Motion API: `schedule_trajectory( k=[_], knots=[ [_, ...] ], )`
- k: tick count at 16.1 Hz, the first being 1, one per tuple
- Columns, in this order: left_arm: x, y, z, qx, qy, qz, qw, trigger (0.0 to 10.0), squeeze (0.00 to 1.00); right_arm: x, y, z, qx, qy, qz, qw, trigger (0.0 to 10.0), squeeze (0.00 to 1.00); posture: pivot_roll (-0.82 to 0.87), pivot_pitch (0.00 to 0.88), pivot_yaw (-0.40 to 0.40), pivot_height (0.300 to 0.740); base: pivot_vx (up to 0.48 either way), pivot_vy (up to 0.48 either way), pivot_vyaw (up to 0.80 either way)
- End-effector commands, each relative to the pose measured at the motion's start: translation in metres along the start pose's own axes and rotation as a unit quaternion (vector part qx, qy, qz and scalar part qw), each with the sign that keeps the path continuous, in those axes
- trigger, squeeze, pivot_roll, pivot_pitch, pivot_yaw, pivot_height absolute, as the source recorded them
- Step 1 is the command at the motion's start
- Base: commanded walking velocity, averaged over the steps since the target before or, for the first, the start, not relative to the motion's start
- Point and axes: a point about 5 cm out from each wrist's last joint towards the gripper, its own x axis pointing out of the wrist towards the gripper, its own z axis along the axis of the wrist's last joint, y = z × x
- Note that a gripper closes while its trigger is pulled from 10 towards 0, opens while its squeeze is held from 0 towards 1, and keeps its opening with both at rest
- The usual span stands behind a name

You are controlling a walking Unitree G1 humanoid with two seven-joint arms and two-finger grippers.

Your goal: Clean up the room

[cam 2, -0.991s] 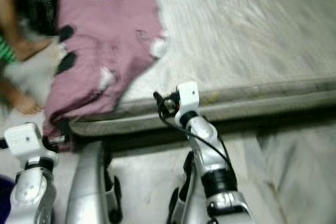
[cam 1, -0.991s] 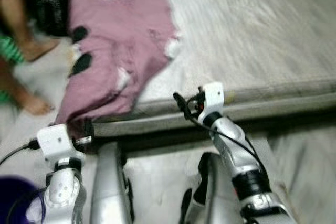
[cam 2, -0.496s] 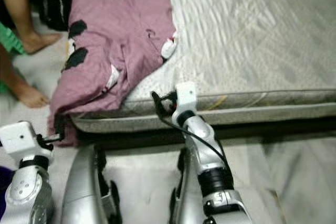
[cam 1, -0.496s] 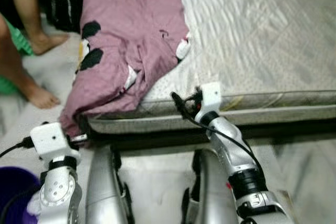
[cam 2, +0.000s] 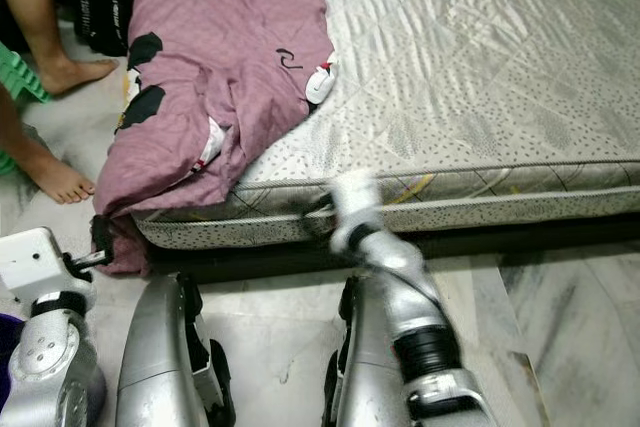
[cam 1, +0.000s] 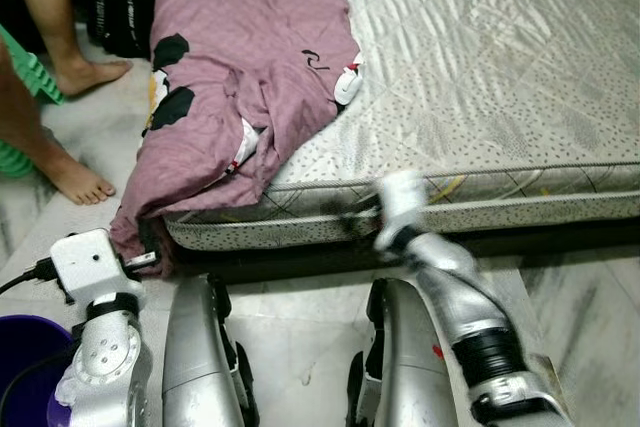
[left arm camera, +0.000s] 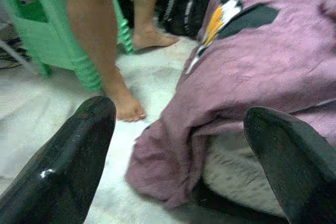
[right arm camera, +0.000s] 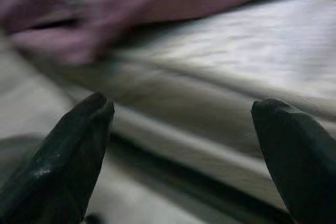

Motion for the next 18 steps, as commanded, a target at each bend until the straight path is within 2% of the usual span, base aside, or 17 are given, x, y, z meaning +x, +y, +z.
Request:
schedule_trajectory(
  k=[1,2,3,5,6,7,9,10,12,13,14,15,17,18],
  knots=[
    [-0.005,0.013,-0.002,0.018,0.009,0.028,0.999,10.0,0.0,0.004,0.01,-0.002,-0.001,0.01,0.035,0.999,10.0,0.0,0.03,0.261,-0.054,0.53,0.0,0.0,0.0],
    [-0.013,0.024,-0.004,0.031,0.015,0.046,0.998,10.0,0.0,0.01,0.017,0.001,-0.012,0.008,0.054,0.998,10.0,0.0,0.06,0.268,-0.06,0.53,0.0,0.0,0.0],
    [-0.026,0.039,-0.008,0.044,0.027,0.063,0.997,10.0,0.0,0.017,0.017,0.003,-0.019,0.006,0.042,0.999,10.0,0.0,0.08,0.274,-0.064,0.53,0.0,0.0,0.0],
    [-0.034,0.048,-0.011,0.052,0.036,0.08,0.995,10.0,0.0,0.021,0.024,0.007,0.021,-0.006,0.067,0.998,10.0,0.0,0.09,0.28,-0.055,0.53,0.0,0.0,0.0],
    [-0.034,0.049,-0.011,0.054,0.038,0.082,0.994,10.0,0.0,0.023,0.038,0.01,0.038,-0.011,0.121,0.992,10.0,0.0,0.1,0.281,-0.057,0.53,0.0,0.0,0.0],
    [-0.033,0.046,-0.009,0.057,0.035,0.079,0.995,10.0,0.0,0.027,0.059,0.015,0.06,-0.018,0.189,0.98,10.0,0.0,0.11,0.282,-0.056,0.53,0.0,0.0,0.0],
    [-0.033,0.043,-0.005,0.057,0.031,0.075,0.995,10.0,0.0,0.043,0.091,0.02,0.078,-0.016,0.254,0.964,10.0,0.0,0.11,0.282,-0.056,0.53,0.0,0.0,0.0],
    [-0.042,0.045,0.002,0.058,0.024,0.074,0.995,10.0,0.0,0.057,0.118,0.028,0.095,-0.014,0.299,0.95,10.0,0.0,0.19,0.305,-0.061,0.53,0.0,0.0,0.0],
    [-0.055,0.049,0.006,0.066,0.027,0.077,0.994,10.0,0.0,0.068,0.141,0.035,0.101,-0.013,0.333,0.937,10.0,0.0,0.23,0.328,-0.062,0.53,0.0,0.0,0.0],
    [-0.061,0.05,0.006,0.071,0.031,0.077,0.994,10.0,0.0,0.072,0.148,0.038,0.094,-0.014,0.33,0.939,10.0,0.0,0.24,0.337,-0.062,0.53,0.0,0.0,0.0],
    [-0.069,0.051,0.007,0.08,0.037,0.075,0.993,10.0,0.0,0.081,0.157,0.044,0.088,-0.023,0.307,0.947,10.0,0.0,0.25,0.345,-0.059,0.53,0.0,0.0,0.0],
    [-0.073,0.049,0.009,0.081,0.039,0.073,0.993,10.0,0.0,0.087,0.158,0.051,0.096,-0.039,0.275,0.956,10.0,0.0,0.26,0.351,-0.058,0.53,0.0,0.0,0.0],
    [-0.075,0.043,0.012,0.076,0.04,0.065,0.994,10.0,0.0,0.096,0.145,0.067,0.112,-0.078,0.184,0.973,10.0,0.0,0.26,0.36,-0.056,0.53,0.0,0.0,0.0],
    [-0.074,0.039,0.013,0.076,0.038,0.057,0.995,10.0,0.0,0.098,0.136,0.072,0.124,-0.088,0.155,0.976,10.0,0.0,0.26,0.363,-0.056,0.53,0.0,0.0,0.0]
  ],
)
